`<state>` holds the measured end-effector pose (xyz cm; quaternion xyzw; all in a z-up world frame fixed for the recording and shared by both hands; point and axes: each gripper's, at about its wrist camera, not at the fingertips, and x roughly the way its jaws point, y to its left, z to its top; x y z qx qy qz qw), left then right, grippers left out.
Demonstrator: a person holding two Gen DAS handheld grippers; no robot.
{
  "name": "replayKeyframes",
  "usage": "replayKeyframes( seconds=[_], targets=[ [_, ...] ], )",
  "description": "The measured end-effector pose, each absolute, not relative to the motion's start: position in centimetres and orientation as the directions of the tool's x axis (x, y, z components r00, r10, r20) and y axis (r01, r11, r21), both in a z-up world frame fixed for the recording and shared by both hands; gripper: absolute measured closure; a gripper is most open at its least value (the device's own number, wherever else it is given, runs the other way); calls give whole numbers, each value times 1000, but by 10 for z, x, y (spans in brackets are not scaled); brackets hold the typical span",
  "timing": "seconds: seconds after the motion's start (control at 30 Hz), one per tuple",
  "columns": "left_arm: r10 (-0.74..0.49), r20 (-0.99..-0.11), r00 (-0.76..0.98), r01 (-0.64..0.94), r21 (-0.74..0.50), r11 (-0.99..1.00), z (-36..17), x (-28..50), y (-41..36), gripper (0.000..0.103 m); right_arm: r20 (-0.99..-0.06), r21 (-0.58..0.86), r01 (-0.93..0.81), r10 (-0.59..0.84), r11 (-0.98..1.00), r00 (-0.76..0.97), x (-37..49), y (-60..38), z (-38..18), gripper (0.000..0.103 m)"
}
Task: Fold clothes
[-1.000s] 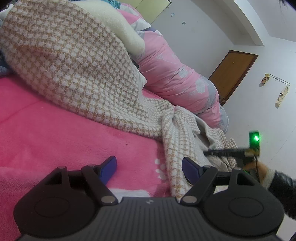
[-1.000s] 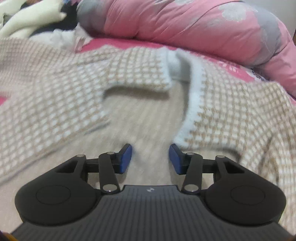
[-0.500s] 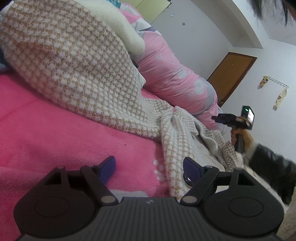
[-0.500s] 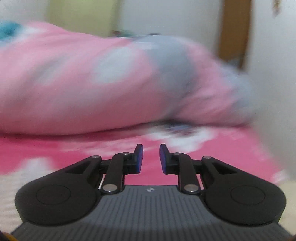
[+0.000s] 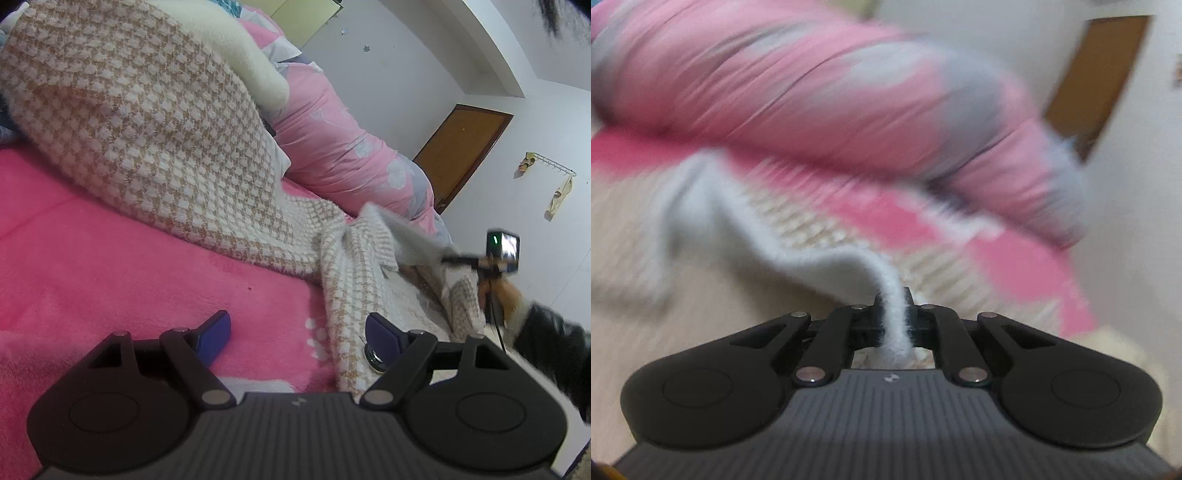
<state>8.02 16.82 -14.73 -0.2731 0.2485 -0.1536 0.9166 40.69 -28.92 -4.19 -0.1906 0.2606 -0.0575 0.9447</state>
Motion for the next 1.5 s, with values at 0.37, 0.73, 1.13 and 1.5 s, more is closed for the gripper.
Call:
replayKeyframes(
  seconds=[0.37,0.73,1.13,1.5],
  targets=[
    [-431,-357,829,151,-598,787,-150,83,171,21,-470,-539,116,-412,835,781,549,-304,-117,96],
    [-429,-360,829,151,-594,790,-149,81,172,21,-527,-468,51,-325,882,786,458,-308,-44,21],
    [-422,-354,835,142,-603,785,-147,80,173,21,-599,420,-201,437,885,670,182,-297,-11,21],
    [-362,-394,845,59,-604,795,-103,2,186,23,-379,846,-206,825,493,419,77,-210,-95,57]
  ],
)
